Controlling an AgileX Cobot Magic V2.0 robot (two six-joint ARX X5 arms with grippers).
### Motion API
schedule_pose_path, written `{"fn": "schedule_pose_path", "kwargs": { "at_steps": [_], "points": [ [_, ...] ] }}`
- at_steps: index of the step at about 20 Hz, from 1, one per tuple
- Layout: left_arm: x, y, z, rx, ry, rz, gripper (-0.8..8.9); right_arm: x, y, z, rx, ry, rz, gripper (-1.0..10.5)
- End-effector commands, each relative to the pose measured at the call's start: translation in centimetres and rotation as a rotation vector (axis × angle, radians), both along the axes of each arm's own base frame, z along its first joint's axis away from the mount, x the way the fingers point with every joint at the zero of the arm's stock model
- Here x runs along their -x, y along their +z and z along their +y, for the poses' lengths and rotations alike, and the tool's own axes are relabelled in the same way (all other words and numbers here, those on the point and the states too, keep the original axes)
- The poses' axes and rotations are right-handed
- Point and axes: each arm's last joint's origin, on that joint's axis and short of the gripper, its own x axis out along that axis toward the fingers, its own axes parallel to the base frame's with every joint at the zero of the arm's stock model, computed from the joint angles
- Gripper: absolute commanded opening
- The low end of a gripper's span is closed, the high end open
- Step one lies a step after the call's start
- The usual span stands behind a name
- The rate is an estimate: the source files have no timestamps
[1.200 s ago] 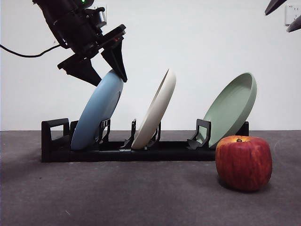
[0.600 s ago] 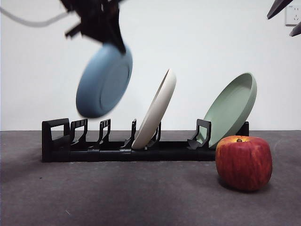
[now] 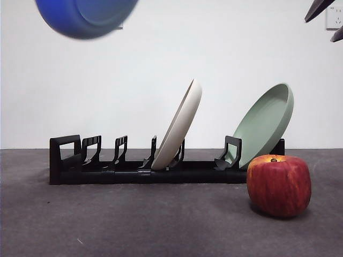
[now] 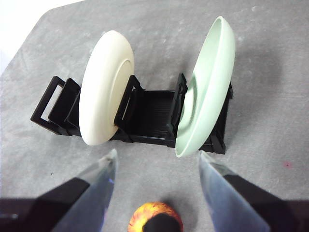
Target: Take the blue plate from the plate rack,put the plate on the table,take the apple from the table,put the apple in the plate
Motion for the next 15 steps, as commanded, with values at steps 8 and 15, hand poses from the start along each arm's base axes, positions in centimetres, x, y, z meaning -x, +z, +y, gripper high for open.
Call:
{"fn": "schedule_pose_path", "kwargs": {
  "at_steps": [8, 15],
  "points": [
    [8.3, -8.1, -6.8, -0.357, 0.108, -0.131, -0.08, 0.2, -0.4, 0.0, 0.01, 0.004, 0.051, 2.8],
    [9.4, -18.5, -10.1, -0.352, 0.059, -0.08, -0.08, 0.4, -0.6, 0.0, 0.011, 0.005, 0.082, 2.8]
  ]
}}
